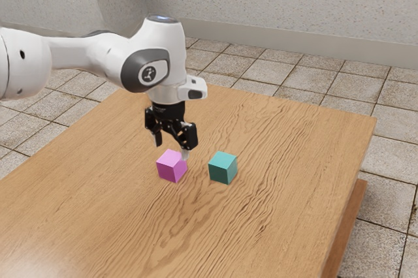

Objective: Pick up the blue block with one arm, and put the blue block on the pink block with one arm

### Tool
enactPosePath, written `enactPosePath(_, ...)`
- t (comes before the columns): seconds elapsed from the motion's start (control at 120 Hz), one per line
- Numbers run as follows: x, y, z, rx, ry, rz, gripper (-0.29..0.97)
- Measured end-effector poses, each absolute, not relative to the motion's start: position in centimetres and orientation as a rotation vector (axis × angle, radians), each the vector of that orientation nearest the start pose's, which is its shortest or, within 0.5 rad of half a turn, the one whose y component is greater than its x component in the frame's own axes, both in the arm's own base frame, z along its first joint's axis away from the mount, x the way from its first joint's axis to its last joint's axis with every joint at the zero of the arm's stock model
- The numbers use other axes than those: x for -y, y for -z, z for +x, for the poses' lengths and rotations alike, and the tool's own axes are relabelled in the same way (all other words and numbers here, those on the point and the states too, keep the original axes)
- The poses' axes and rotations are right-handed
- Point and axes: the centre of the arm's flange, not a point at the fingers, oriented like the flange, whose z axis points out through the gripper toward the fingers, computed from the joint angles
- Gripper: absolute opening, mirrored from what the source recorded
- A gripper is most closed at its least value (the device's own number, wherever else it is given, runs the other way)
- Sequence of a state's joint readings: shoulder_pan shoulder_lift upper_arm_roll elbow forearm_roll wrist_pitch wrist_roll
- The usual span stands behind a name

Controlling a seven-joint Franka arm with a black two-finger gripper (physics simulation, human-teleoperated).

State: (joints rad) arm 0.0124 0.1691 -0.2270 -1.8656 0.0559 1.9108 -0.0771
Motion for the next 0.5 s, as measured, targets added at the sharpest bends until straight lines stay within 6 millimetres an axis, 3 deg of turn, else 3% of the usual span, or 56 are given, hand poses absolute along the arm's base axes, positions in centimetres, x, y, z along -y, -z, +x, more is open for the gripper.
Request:
enactPosePath(0.125, 13.7, -41.1, 58.3, -0.257, -0.157, -3.111, 0.68)
enactPosePath(0.283, 14.2, -40.2, 60.0, -0.222, -0.14, -3.128, 0.68)
enactPosePath(0.5, 15.1, -37.5, 63.0, -0.206, -0.161, -3.141, 0.68)
